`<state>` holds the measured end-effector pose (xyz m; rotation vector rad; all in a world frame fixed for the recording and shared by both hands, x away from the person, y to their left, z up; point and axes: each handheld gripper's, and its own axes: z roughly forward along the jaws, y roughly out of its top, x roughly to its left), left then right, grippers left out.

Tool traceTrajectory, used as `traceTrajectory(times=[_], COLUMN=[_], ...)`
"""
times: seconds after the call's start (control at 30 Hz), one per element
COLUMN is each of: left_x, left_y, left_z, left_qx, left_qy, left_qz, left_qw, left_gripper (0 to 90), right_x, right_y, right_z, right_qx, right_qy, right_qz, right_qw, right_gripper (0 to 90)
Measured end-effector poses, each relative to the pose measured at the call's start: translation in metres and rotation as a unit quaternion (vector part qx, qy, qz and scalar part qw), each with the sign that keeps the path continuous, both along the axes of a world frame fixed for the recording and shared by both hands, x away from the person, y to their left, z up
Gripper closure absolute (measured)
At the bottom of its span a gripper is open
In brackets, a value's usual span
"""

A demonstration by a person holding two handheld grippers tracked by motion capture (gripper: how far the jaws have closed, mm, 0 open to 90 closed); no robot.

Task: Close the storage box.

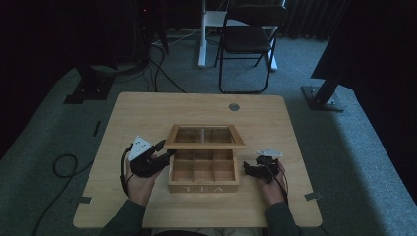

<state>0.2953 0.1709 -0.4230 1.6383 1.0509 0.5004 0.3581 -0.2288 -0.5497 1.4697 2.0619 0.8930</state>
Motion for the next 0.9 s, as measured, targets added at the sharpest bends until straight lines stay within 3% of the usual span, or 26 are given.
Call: traceTrajectory(times=[0.9], left_x=[-0.009], left_y=[0.0], left_z=[-0.012], left_qx=[0.002], left_qy=[0.013], left_qz=[-0.003], left_qw=[0.9999], left_gripper=[54.1], right_x=[0.0], right_y=[0.0], right_z=[0.0], right_qx=[-0.001], right_qy=[-0.001], right_qz=[0.001], right_qw=[1.0], right_gripper=[15.0])
